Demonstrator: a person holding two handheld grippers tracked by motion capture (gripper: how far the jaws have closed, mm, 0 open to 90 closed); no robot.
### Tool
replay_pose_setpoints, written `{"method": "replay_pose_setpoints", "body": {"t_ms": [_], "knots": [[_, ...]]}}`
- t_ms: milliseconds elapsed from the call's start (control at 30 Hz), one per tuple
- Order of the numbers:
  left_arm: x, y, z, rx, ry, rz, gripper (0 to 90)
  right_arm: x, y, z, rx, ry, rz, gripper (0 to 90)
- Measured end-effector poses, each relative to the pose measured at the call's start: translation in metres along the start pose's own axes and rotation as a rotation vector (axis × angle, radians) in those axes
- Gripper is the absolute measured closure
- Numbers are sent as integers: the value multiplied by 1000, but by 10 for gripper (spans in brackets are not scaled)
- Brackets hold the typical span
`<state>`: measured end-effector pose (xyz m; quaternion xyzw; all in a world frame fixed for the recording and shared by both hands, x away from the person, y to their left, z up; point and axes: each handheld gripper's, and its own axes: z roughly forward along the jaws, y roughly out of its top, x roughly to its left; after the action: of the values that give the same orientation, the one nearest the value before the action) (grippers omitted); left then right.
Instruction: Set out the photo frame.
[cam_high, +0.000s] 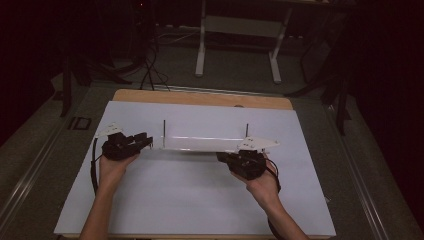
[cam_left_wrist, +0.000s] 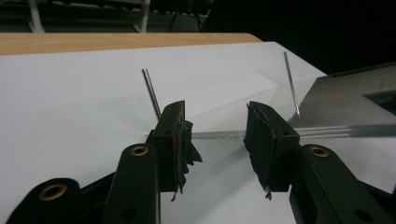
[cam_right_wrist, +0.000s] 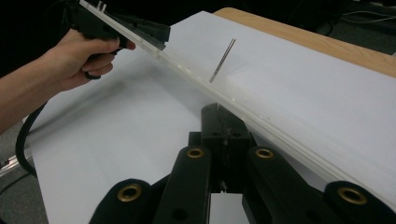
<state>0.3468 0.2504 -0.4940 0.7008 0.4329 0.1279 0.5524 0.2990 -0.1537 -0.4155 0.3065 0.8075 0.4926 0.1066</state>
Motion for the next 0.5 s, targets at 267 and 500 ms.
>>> {"method": "replay_pose_setpoints", "body": {"t_ms": [267,500], "knots": [[-3,-1,-3,11,11,27,563,-4,7,1,-13,-6,11,900],[-9,0,-5,12,19,73,557,-6,11,2,-20,-12,12,900]]}}
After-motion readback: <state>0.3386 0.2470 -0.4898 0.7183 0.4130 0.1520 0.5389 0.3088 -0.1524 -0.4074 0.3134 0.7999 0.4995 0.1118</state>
